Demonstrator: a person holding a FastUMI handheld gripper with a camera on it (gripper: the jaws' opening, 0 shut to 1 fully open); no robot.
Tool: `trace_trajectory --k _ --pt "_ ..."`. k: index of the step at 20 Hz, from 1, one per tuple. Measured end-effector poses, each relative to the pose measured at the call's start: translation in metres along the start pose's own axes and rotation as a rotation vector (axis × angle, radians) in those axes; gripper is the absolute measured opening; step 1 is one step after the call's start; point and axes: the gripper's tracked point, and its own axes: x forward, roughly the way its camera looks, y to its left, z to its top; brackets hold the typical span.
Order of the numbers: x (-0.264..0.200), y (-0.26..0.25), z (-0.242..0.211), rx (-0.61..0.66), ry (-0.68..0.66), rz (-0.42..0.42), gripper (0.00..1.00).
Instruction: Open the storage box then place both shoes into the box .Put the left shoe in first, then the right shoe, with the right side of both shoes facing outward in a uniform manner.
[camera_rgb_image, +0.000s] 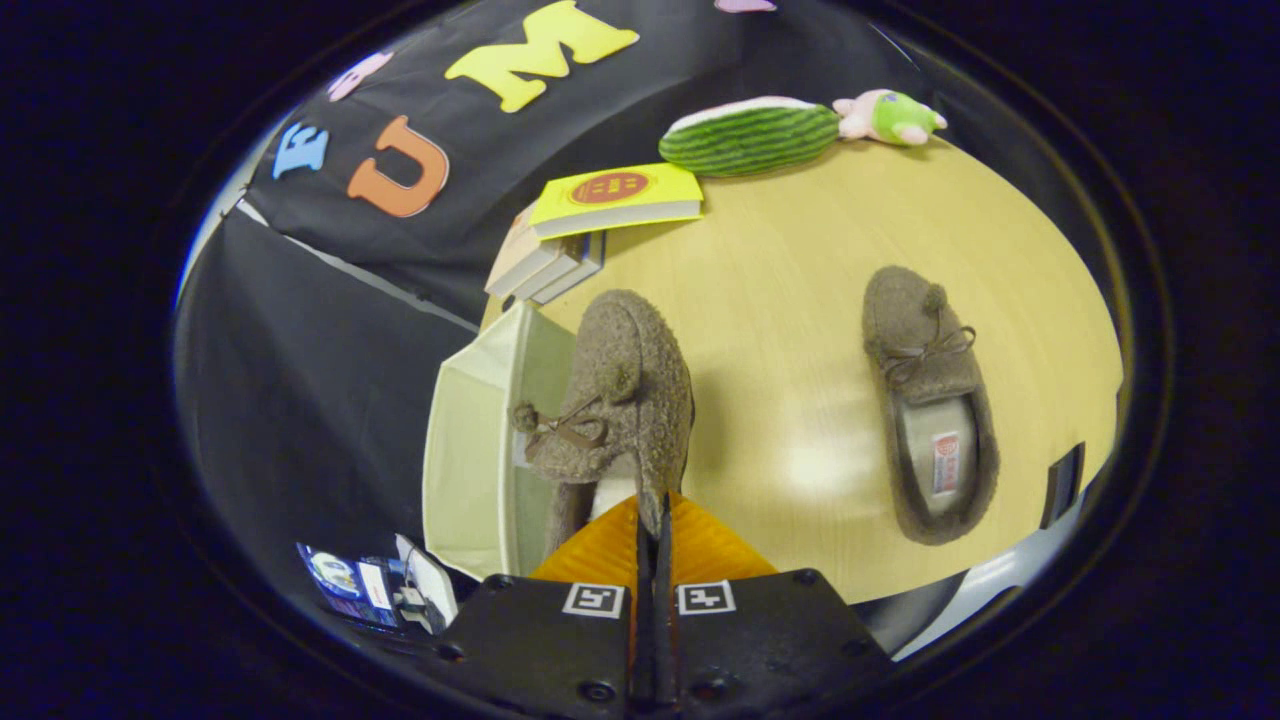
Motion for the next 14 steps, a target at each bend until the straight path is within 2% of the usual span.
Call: trace_trajectory --k 7,11,14 --pt "-0.051 0.097 0.014 -0.065 -0.092 0.100 0.06" --pt "-0.042 0.144 0.009 -0.093 -0.088 0.089 0.06" --pt "-0.018 0.174 0.003 -0.098 -0.070 0.095 0.06"
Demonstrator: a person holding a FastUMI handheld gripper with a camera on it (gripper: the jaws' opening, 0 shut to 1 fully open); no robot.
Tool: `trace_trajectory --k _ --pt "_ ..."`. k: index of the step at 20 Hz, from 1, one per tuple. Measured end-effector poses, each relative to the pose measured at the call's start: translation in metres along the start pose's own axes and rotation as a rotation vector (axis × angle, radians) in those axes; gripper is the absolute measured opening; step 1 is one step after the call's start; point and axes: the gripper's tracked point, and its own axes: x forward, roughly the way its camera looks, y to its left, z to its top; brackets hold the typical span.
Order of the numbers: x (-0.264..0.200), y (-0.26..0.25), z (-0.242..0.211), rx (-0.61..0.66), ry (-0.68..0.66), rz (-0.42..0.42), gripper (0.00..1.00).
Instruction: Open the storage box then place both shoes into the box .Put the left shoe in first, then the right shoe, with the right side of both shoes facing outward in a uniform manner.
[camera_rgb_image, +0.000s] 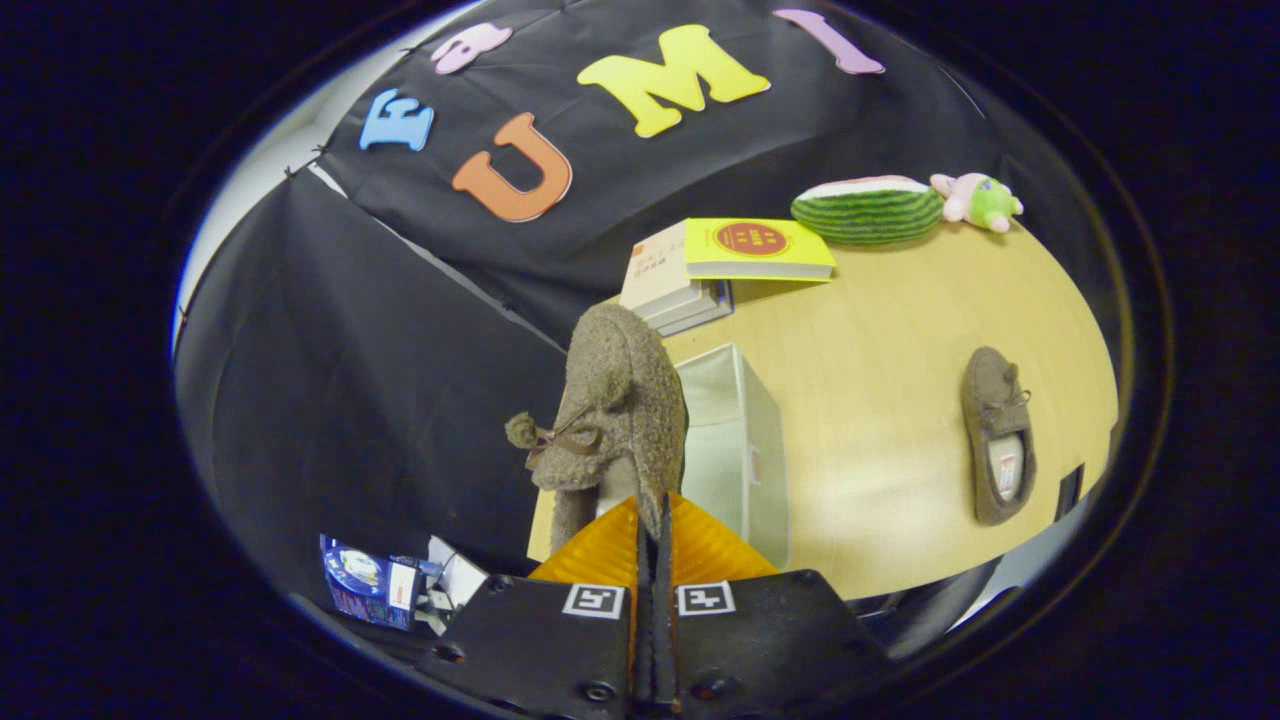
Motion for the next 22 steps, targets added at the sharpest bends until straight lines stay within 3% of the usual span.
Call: trace_trajectory --k 8,16,22 --pt "0.072 0.014 -0.021 0.126 0.039 -0.044 0.06" --pt "0.114 0.011 -0.032 0.247 0.017 -0.089 0.06" --pt "0.141 0.008 -0.050 0.285 0.098 -0.094 0.06"
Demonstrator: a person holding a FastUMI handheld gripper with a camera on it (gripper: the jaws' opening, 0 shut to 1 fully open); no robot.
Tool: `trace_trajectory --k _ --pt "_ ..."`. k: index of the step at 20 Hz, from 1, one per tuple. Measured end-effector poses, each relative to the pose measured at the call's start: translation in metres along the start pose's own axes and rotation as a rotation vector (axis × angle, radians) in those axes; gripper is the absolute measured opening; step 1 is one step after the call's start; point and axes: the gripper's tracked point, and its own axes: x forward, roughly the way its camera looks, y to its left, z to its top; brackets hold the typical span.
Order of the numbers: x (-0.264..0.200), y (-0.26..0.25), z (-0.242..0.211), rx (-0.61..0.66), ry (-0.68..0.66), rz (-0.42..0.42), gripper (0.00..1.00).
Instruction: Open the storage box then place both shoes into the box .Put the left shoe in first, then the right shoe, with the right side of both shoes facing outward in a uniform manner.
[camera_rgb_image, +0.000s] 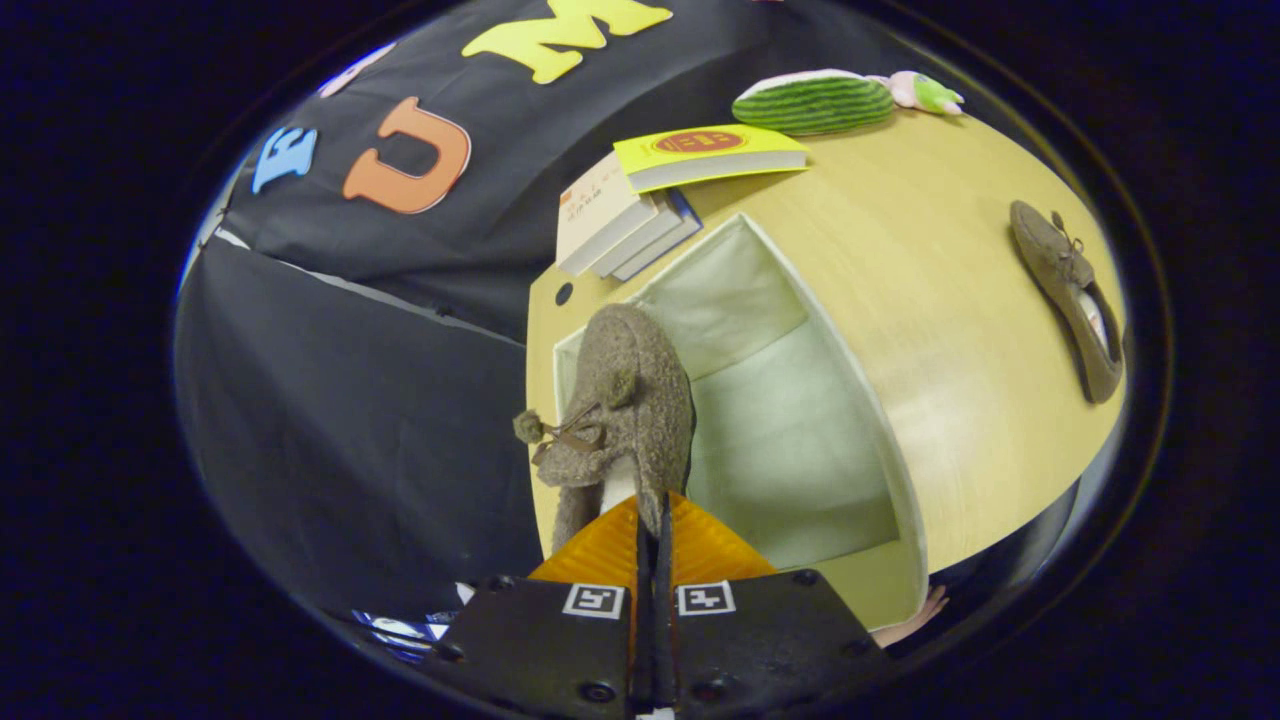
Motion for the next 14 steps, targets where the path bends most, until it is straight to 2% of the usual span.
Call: trace_trajectory --k 2,4,5,8,10,12,13,14 --pt "0.004 0.000 -0.001 0.005 0.013 -0.005 0.06" --pt "0.002 0.007 -0.003 -0.023 0.017 0.024 0.13" --pt "0.003 0.009 -0.002 -0.043 0.025 0.033 0.29" --pt "-0.005 0.021 -0.010 -0.070 0.050 0.093 0.49" --pt "-0.014 0.025 -0.014 -0.115 0.055 0.120 0.68" --pt "-0.030 0.021 -0.013 -0.184 0.033 0.105 0.87" --pt "-0.039 0.018 -0.009 -0.226 0.015 0.089 0.93" --pt "-0.050 0.015 -0.005 -0.265 -0.011 0.073 0.93"
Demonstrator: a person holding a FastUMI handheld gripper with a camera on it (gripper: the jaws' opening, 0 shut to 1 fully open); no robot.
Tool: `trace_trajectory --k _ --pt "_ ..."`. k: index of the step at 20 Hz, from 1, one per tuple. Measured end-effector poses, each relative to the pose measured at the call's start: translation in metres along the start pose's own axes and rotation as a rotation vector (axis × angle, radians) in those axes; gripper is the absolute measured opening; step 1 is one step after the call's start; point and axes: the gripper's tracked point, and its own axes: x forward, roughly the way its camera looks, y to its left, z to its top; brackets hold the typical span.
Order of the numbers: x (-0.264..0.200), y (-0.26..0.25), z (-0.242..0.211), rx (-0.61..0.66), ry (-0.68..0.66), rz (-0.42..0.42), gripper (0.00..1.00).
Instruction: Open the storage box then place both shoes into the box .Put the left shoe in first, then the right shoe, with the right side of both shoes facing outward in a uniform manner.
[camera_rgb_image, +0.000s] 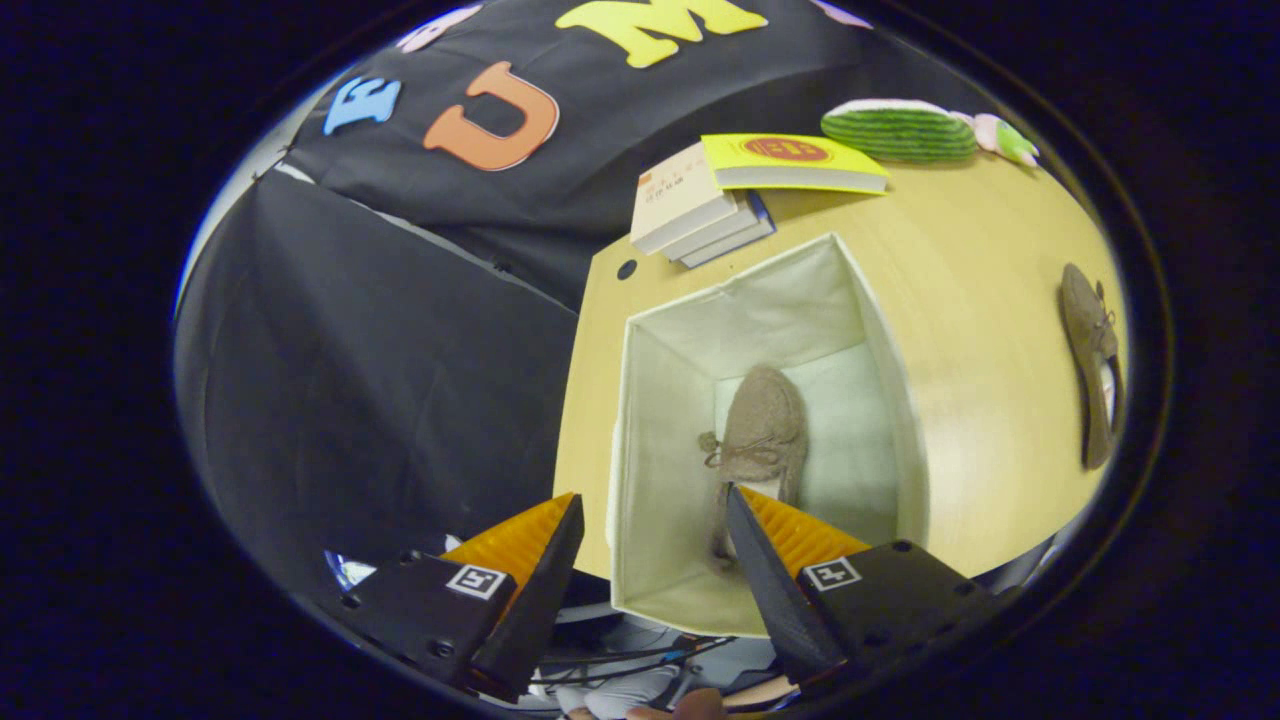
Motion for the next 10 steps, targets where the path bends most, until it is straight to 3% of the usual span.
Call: trace_trajectory --k 4,10 --pt "-0.054 -0.030 0.016 -0.159 -0.076 -0.101 0.94" --pt "-0.134 -0.150 0.051 -0.262 -0.165 -0.381 0.97"
